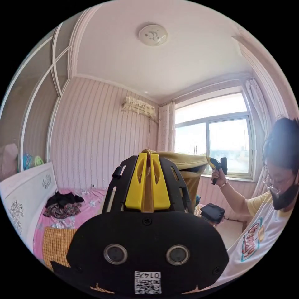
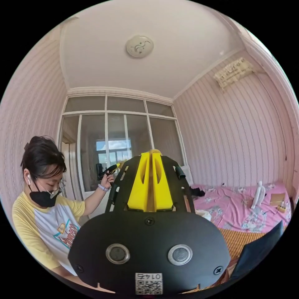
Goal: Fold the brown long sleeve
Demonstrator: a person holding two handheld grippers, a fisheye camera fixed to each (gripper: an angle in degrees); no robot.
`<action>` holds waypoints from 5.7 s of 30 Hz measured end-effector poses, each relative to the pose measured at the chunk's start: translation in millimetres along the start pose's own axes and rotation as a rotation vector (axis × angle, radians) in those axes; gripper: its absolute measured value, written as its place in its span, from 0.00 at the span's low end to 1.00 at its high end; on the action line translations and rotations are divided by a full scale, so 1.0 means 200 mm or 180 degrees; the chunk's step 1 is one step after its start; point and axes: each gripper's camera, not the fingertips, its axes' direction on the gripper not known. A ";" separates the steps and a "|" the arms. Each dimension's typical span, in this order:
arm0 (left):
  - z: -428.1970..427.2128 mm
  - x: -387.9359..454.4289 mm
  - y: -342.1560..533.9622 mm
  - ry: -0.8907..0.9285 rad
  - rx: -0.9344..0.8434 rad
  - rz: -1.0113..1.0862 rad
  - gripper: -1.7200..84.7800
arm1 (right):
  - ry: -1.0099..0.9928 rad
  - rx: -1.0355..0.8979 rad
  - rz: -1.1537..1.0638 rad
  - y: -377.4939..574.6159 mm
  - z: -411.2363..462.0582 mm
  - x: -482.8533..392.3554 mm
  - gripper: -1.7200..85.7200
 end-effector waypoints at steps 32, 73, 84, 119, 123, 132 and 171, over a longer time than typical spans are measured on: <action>0.37 -0.21 -0.28 -0.1301 -0.0404 0.0169 0.01 | 0.0563 -0.0154 0.0283 -0.32 0.78 0.29 0.02; 1.22 -0.98 2.44 -0.0730 -0.4845 -0.1747 0.03 | 0.1821 -0.3835 0.2458 2.59 1.35 1.00 0.04; 0.98 -0.97 2.46 -0.0867 -0.4485 -0.2143 0.06 | 0.1563 -0.4009 0.2389 2.61 1.37 0.85 0.04; 2.63 -0.86 2.48 0.0612 -0.3587 -0.0647 0.10 | 0.2470 -0.3151 0.0895 2.07 1.61 1.60 0.13; 2.92 -0.93 2.62 0.0473 -0.3758 -0.0733 0.08 | 0.2364 -0.3380 0.1035 2.13 1.81 1.91 0.13; 3.03 -0.91 2.80 0.0179 -0.3927 -0.0376 0.01 | 0.2665 -0.3397 0.1559 2.38 1.94 2.30 0.08; 3.52 -0.73 2.74 -0.0078 -0.3889 -0.0266 0.01 | 0.1542 -0.3626 0.2303 2.06 0.37 1.05 0.04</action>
